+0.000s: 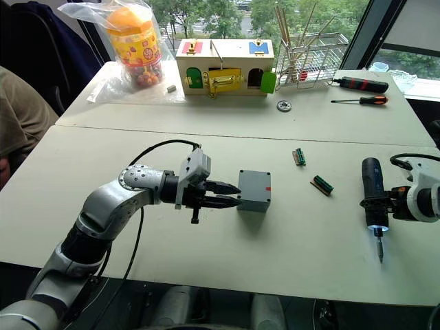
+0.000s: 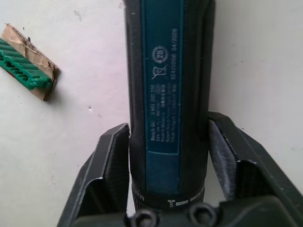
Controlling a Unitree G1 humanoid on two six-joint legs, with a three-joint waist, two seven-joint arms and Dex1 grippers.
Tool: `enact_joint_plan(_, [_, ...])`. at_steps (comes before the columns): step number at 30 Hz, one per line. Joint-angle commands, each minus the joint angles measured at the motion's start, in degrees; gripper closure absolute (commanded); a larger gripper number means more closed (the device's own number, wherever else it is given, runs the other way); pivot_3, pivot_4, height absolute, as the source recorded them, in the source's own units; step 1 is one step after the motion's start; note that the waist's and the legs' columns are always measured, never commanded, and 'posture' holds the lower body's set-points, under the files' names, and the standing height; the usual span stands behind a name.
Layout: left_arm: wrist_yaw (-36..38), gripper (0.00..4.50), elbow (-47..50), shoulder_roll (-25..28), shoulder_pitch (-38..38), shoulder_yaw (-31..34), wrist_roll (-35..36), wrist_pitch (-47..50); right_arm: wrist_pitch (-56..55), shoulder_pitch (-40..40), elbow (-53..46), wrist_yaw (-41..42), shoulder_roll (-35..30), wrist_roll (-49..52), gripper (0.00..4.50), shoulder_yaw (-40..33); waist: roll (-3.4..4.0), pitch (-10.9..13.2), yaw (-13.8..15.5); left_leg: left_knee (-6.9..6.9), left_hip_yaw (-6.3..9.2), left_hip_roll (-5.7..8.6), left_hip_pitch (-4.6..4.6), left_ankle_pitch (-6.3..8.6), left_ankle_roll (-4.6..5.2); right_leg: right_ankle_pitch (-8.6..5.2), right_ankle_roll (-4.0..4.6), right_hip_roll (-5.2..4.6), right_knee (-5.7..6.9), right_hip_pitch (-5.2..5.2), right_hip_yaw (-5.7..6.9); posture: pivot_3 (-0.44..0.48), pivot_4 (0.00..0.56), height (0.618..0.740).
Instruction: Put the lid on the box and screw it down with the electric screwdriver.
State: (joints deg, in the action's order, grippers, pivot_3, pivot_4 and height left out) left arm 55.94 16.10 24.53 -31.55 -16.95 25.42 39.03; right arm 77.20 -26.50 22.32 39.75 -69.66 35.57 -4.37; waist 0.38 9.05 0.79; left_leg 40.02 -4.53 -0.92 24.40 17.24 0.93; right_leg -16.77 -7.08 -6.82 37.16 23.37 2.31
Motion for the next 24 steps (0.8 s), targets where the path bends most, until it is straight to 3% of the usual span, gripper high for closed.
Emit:
enact_joint_plan(1, [-2.7, 3.30, -0.2, -1.5, 0.1, 3.5, -0.3, -4.1, -1.3, -1.6, 0.1, 0.6, -0.4, -2.5, 0.56, -1.1, 0.00, 0.0, -0.1, 0.01, 0.00, 0.00, 0.00, 0.00, 0.00, 0.00, 0.00, 0.00, 0.00, 0.00, 0.01, 0.000, 0.150, 0.708])
enact_joint_plan(2, [-3.7, 3.30, -0.5, -2.0, 0.2, 4.1, -0.6, -5.3, -1.8, -1.7, 0.0, 0.5, -0.1, -3.1, 0.07, -1.4, -0.01, 0.0, -0.1, 0.02, 0.00, 0.00, 0.00, 0.00, 0.00, 0.01, -0.01, 0.00, 0.00, 0.00, 0.01, 0.000, 0.150, 0.708])
enact_joint_plan(4, [-5.3, 3.30, -1.2, -3.2, 0.7, 5.9, -1.0, -8.6, -3.5, -1.8, -0.2, -0.3, 0.0, -4.4, 0.03, -2.6, 0.00, 0.0, 0.0, 0.03, 0.00, -0.01, -0.01, 0.00, 0.00, 0.01, -0.02, 0.00, 0.00, -0.02, 0.01, 0.000, 0.150, 0.708])
enact_joint_plan(8, [-5.2, 3.30, -2.1, -0.9, 0.7, 9.4, 3.0, -1.9, -10.5, -0.7, -3.6, -0.8, -2.4, -7.1, 0.03, -7.4, 0.04, 0.0, -0.1, 0.04, -0.02, 0.00, -0.01, 0.00, 0.00, 0.02, -0.04, 0.00, 0.01, -0.01, 0.01, 0.000, 0.150, 0.708])
enact_joint_plan(10, [-5.1, 3.30, -2.2, 1.5, 1.7, 12.4, 5.7, 2.0, -15.1, -0.9, -7.3, -1.3, -1.0, -5.9, 0.03, -14.8, 0.04, 0.0, -0.1, 0.02, -0.02, -0.01, -0.02, 0.00, -0.01, 0.02, -0.04, 0.00, 0.03, 0.00, 0.01, 0.000, 0.150, 0.708])
enact_joint_plan(14, [-3.5, 3.30, -3.4, 6.5, 7.7, 17.4, 8.1, 3.8, -26.0, 1.9, -23.6, -4.4, 11.9, 0.1, 0.03, -32.3, -0.04, 0.0, -0.5, -0.02, 0.00, -0.06, -0.05, -0.01, -0.04, 0.02, -0.05, 0.05, 0.03, 0.00, 0.04, 0.000, 0.150, 0.708])
enact_joint_plan(16, [-3.1, 3.30, -3.0, 8.4, 11.9, 19.6, 9.3, 4.5, -25.5, 8.5, -35.6, -4.2, 20.9, 6.6, 0.03, -37.7, -0.22, 0.0, -0.2, -0.04, 0.10, -0.11, -0.07, -0.05, -0.11, 0.01, -0.06, 0.07, 0.03, -0.07, 0.13, 0.000, 0.150, 0.708])
enact_joint_plan(19, [-3.2, 3.30, 2.0, 10.6, 17.2, 21.9, 12.7, 7.6, -29.6, 25.2, -50.5, -1.5, 30.8, 8.5, 0.03, -39.1, -0.34, 0.0, 0.9, -0.05, 0.32, -0.13, -0.04, -0.07, -0.15, 0.01, -0.06, 0.08, -0.01, -0.23, 0.31, 0.000, 0.150, 0.708])
enact_joint_plan(24, [-5.2, 3.30, 9.9, 12.4, 24.7, 23.5, 16.9, 11.8, -32.1, 46.1, -57.1, 5.4, 37.3, 10.9, 0.03, -36.9, -0.29, 0.0, 1.3, 0.12, 0.21, 0.14, -0.13, 0.08, 0.11, 0.04, -0.05, -0.19, -0.15, -0.51, 0.14, 0.000, 0.150, 0.708])
